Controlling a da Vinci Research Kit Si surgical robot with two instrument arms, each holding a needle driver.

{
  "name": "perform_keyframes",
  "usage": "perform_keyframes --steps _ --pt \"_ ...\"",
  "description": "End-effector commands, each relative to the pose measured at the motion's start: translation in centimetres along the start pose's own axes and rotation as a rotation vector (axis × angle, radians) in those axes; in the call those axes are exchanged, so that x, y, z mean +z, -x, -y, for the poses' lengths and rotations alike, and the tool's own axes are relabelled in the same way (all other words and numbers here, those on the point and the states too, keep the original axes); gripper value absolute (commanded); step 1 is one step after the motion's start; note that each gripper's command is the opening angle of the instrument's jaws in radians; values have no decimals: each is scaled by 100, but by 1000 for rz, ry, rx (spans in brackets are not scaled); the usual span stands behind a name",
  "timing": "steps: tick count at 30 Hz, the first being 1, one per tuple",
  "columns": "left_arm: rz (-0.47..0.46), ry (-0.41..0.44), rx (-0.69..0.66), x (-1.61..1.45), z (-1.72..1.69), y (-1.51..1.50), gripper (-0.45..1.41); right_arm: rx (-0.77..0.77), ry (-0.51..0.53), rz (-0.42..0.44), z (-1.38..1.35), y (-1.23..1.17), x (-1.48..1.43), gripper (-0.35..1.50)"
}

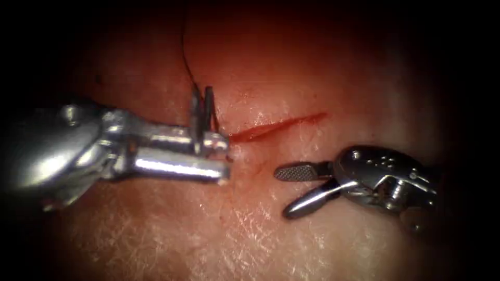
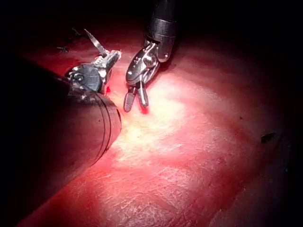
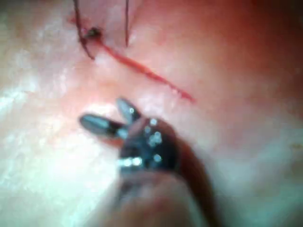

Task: Wound Closure

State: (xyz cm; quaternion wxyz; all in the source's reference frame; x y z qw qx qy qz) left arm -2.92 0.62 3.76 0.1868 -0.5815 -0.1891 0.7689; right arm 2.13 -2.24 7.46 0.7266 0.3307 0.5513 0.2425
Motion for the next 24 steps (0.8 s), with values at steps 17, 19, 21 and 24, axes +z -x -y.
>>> perform_keyframes --steps 17,19,21,24 --pt "111 -159 309 -19 36 21 -45 -75 120 -97 -10 -38 30 108" --pt "109 -155 311 -18 34 22 -45 -76 123 -97 -10 -37 37 108" --pt "106 -148 311 -17 33 23 -45 -79 126 -100 -12 -34 41 108" --pt "102 -142 311 -17 30 22 -45 -92 126 -95 -18 -22 50 106"
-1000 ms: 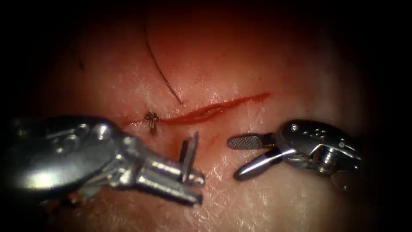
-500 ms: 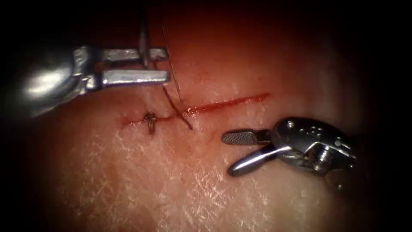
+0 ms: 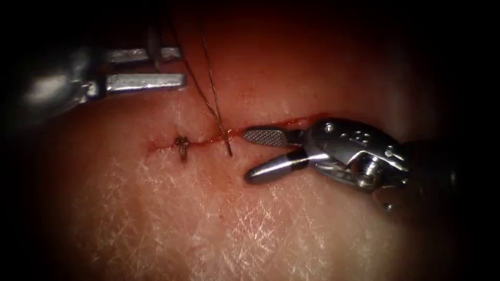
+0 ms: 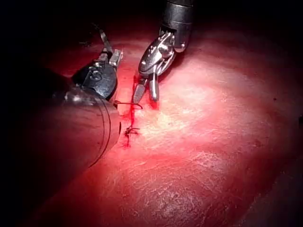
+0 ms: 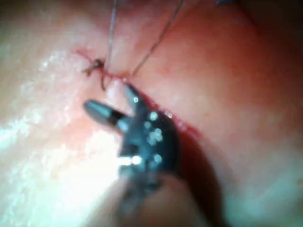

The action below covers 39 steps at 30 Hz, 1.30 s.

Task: Wound Closure

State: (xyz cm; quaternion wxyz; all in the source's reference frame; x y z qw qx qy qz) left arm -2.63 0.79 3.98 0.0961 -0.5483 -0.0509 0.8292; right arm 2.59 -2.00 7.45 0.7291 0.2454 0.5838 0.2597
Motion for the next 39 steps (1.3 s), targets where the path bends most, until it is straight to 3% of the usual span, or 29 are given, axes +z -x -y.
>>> perform_keyframes --steps 1,7,10,25,32,39 --pt "-2 1 -1 7 0 4 -45 0 -3 3 -1 11 9 106" --pt "-19 9 -2 8 -3 1 -45 -22 13 63 -17 54 25 106" --pt "-24 15 -2 8 -5 -1 -45 -21 24 62 -24 58 23 108" --pt "-79 2 -4 -3 -2 -19 -45 -3 51 43 -5 12 -1 108" --pt "-99 4 -11 -7 -8 -31 -45 -28 41 42 15 -3 10 99" --pt "-106 13 -13 -9 -13 -39 -45 -39 48 41 13 -4 21 96"
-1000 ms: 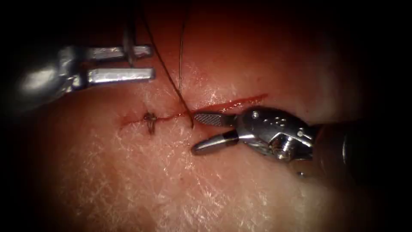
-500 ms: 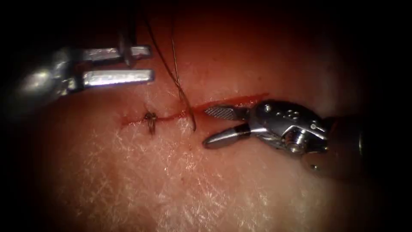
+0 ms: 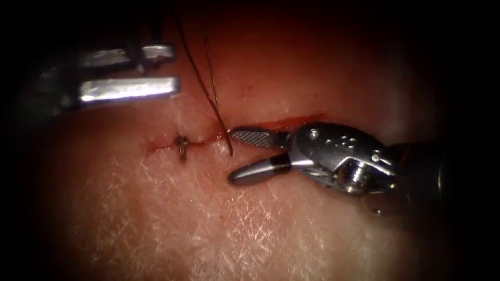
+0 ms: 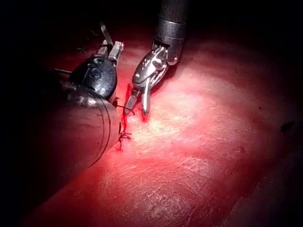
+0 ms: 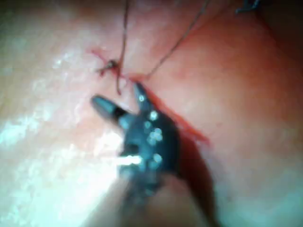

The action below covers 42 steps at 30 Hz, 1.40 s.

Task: Wound Closure

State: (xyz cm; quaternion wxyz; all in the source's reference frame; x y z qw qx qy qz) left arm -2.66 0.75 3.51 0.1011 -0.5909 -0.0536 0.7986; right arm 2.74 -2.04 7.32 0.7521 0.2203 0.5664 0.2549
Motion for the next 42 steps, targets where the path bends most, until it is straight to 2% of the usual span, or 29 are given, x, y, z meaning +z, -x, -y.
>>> perform_keyframes --steps 1,6,11,12,13,14,15,19,23,30,35,36,39,41,42 --pt "-4 6 -1 7 -1 4 -45 -5 -3 -1 2 5 11 96" --pt "-4 7 -2 6 -3 0 -45 -11 -32 -2 7 11 18 76" --pt "-4 6 -1 7 -3 1 -45 -21 -50 9 7 21 22 64" --pt "-4 6 -1 7 -3 1 -45 -24 -64 19 8 23 23 49" --pt "-4 6 -1 7 -3 1 -45 -24 -64 19 8 23 23 49" --pt "-4 6 -1 7 -3 1 -45 -24 -77 26 8 23 23 32" --pt "-4 6 -1 7 -3 1 -45 -36 -100 42 10 22 22 -35" --pt "-4 6 0 7 -4 1 -45 -72 -112 49 11 20 22 -35" --pt "-4 6 0 7 -4 1 -45 -76 -77 44 9 17 19 -35" --pt "-4 5 2 8 -8 2 -45 -71 -81 44 16 11 2 -35" --pt "-8 10 13 12 -20 7 -45 -67 -121 52 41 5 -20 -35" --pt "-8 11 28 15 -34 16 -45 -75 -157 59 66 2 -37 -35" --pt "-9 14 26 17 -44 23 -45 -64 -173 69 82 -1 -44 -35" --pt "-17 25 16 25 -63 34 -45 -53 -209 70 111 -8 -49 -35" --pt "-17 25 16 25 -63 34 -45 -53 -209 70 111 -8 -49 -35"
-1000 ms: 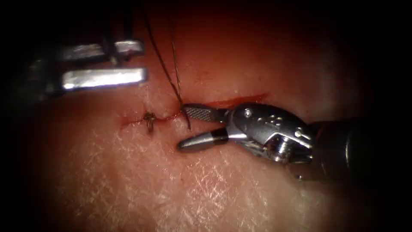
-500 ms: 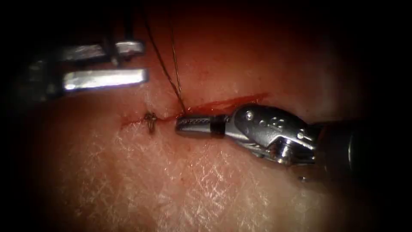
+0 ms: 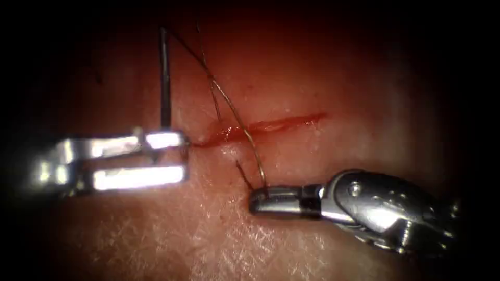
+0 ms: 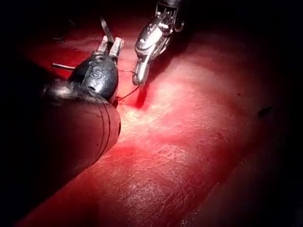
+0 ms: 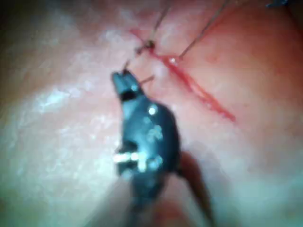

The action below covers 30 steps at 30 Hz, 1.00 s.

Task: Wound Closure

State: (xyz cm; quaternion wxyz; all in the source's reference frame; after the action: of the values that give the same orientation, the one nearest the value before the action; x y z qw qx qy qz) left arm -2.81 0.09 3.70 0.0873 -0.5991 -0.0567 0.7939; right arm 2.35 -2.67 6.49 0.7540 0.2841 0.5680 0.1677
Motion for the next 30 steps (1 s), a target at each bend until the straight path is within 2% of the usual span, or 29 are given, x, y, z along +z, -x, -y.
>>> perform_keyframes --steps 1,2,3,4,7,11,12,13,14,16,18,21,30 --pt "-4 6 -3 9 -6 8 -45 6 -34 -2 27 -2 12 -35" --pt "-5 8 -3 12 -11 12 -45 6 -49 -2 36 -5 14 -35" --pt "-7 11 -3 13 -14 15 -45 7 -83 -3 56 -16 20 -35" --pt "-7 11 -3 13 -14 15 -45 7 -83 -3 56 -16 20 -35" --pt "-14 24 -3 5 -13 16 -45 9 -122 -7 82 -37 30 -35" --pt "-7 13 -6 -7 -7 15 -45 -7 -109 -13 83 -51 35 -35" --pt "-6 -1 -13 -17 1 12 -45 -54 -62 -27 77 -56 35 32" --pt "-6 -1 -13 -17 1 12 -45 -54 -62 -27 77 -56 35 32" --pt "-11 -21 -22 -31 11 9 -45 -85 -16 -35 68 -55 33 88" --pt "-5 -34 -30 -43 18 6 -45 -100 16 -32 58 -50 30 111" --pt "1 -46 -35 -51 23 5 -45 -100 24 -31 53 -47 29 115" --pt "18 -70 -54 -70 36 7 -45 -126 93 -21 28 -25 24 128" --pt "36 -91 -56 -78 44 19 -45 -159 228 -4 -18 0 25 131"
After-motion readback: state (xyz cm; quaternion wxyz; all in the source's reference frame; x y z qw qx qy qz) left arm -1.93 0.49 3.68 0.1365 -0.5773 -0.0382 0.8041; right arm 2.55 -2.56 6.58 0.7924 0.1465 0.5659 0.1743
